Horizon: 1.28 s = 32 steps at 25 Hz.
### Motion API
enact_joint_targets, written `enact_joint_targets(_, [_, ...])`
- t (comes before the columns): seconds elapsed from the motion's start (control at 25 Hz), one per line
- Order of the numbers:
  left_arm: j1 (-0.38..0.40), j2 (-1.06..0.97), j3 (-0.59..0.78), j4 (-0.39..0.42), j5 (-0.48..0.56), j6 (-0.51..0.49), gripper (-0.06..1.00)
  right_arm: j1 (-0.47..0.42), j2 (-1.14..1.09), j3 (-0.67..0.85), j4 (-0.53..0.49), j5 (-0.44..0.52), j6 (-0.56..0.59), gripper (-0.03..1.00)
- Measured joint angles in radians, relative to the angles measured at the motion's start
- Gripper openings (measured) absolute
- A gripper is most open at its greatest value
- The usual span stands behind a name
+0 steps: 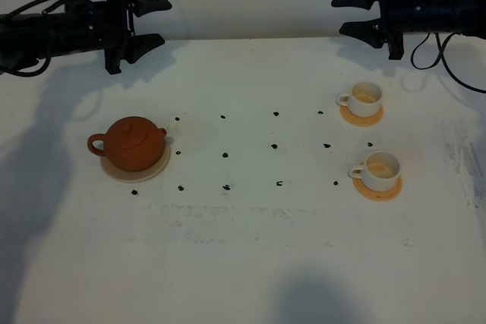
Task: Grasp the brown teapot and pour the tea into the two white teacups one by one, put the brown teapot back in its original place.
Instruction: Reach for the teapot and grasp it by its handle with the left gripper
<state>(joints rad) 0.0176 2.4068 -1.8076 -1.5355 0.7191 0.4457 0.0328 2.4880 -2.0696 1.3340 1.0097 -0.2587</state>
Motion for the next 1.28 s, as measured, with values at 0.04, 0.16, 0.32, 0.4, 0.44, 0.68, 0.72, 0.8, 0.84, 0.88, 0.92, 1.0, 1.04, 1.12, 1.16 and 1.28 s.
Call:
enact_joint_targets(0.04, [0.000,0.000,0.000,0.000,0.000,0.000,0.59,0.000,0.000,0.000,0.000,0.000,0.000,0.52])
enact_joint_targets(0.16, [0.000,0.000,0.000,0.000,0.001,0.000,0.59,0.000,0.000,0.000,0.000,0.000,0.000,0.52])
enact_joint_targets(0.32, [0.000,0.000,0.000,0.000,0.002,0.003,0.59,0.000,0.000,0.000,0.000,0.000,-0.005,0.52])
enact_joint_targets(0.4, [0.000,0.000,0.000,0.000,0.004,0.032,0.59,0.000,0.000,0.000,0.000,0.000,-0.023,0.52])
enact_joint_targets(0.44, [0.000,0.000,0.000,0.000,0.004,0.059,0.59,0.000,0.000,0.000,0.000,0.000,-0.036,0.52])
enact_joint_targets(0.68, [0.000,-0.035,0.000,0.016,0.000,0.380,0.55,0.000,0.000,-0.011,-0.028,0.003,-0.130,0.52])
enact_joint_targets(0.72, [0.000,-0.053,0.000,0.032,-0.002,0.423,0.55,0.000,0.000,-0.029,-0.057,0.003,-0.136,0.52])
enact_joint_targets(0.8, [0.000,-0.094,0.000,0.089,-0.020,0.496,0.53,0.000,0.000,-0.082,-0.167,0.009,-0.133,0.51])
enact_joint_targets(0.84, [0.000,-0.116,0.000,0.137,-0.038,0.510,0.53,0.000,0.000,-0.118,-0.225,0.014,-0.119,0.51])
enact_joint_targets(0.88, [0.000,-0.140,0.000,0.191,-0.051,0.520,0.53,0.000,0.000,-0.157,-0.302,0.021,-0.097,0.50])
enact_joint_targets(0.92, [-0.003,-0.159,-0.001,0.241,-0.067,0.521,0.52,0.000,0.000,-0.189,-0.384,0.035,-0.069,0.50])
enact_joint_targets(1.0, [-0.007,-0.202,-0.002,0.373,-0.088,0.511,0.52,0.004,0.000,-0.266,-0.537,0.063,-0.007,0.48])
enact_joint_targets(1.04, [-0.012,-0.220,-0.003,0.429,-0.098,0.497,0.52,0.006,0.000,-0.305,-0.621,0.082,0.015,0.48])
enact_joint_targets(1.12, [-0.026,-0.248,-0.003,0.574,-0.108,0.454,0.52,0.010,0.000,-0.370,-0.761,0.119,0.070,0.47])
enact_joint_targets(1.16, [-0.033,-0.262,-0.003,0.655,-0.113,0.428,0.52,0.012,-0.004,-0.396,-0.820,0.129,0.097,0.47])
enact_joint_targets(1.28, [-0.061,-0.294,-0.003,0.902,-0.133,0.315,0.51,0.014,-0.026,-0.422,-0.909,0.132,0.149,0.47])
